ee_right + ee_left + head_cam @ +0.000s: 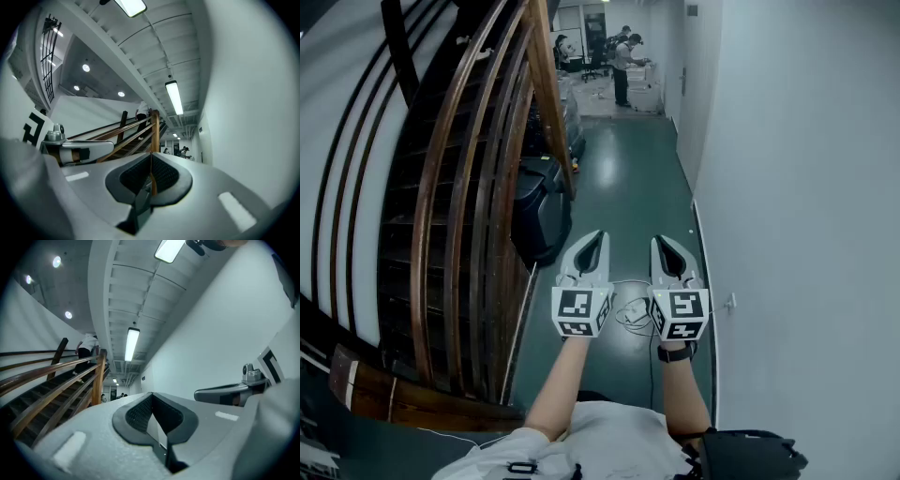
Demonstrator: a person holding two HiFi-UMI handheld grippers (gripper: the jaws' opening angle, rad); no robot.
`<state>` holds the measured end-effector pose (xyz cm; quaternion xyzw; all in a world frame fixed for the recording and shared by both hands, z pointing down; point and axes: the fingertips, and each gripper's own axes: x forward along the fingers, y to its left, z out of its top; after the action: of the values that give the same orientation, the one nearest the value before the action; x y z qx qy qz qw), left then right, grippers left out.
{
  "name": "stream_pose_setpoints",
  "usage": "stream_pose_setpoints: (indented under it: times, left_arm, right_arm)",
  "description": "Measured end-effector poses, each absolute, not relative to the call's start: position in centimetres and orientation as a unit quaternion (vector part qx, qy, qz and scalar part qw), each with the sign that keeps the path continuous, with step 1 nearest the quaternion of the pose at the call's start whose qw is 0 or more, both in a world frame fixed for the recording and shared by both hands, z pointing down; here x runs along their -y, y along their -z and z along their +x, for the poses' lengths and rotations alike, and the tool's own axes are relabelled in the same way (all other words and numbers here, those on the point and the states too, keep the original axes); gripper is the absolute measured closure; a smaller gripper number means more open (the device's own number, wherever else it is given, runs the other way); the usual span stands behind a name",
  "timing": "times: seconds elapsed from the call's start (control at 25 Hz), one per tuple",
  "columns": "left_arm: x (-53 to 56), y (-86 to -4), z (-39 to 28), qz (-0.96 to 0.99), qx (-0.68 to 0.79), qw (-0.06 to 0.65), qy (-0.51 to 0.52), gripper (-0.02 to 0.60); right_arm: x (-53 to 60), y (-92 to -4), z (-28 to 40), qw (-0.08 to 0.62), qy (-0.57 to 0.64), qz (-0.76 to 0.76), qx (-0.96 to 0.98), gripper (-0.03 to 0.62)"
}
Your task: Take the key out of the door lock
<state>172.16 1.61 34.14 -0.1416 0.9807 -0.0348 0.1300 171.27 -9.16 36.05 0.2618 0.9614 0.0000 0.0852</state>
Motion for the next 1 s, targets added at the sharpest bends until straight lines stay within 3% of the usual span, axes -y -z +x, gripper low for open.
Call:
stream_pose_setpoints:
  times: [0.56,0.84,1.0]
  left_arm:
    - [-10.8,-35.6,168.0,-0.121,-0.985,0.091,0.079,0.584]
    - [-17.4,-37.2,163.2,-0.137,-0.985,0.096,0.052,0.581]
    - [-26.2,-35.0,160.5,-0.151,-0.984,0.090,0.038,0.581]
  right_arm:
    - [-3.1,-34.7,168.7,0.091,-0.021,0.285,-0.954,0.588]
    - [-9.9,-39.1,161.8,0.005,-0.002,0.270,-0.963,0.588]
    - [-19.3,-35.1,159.6,0.053,-0.002,0.233,-0.971,0.600]
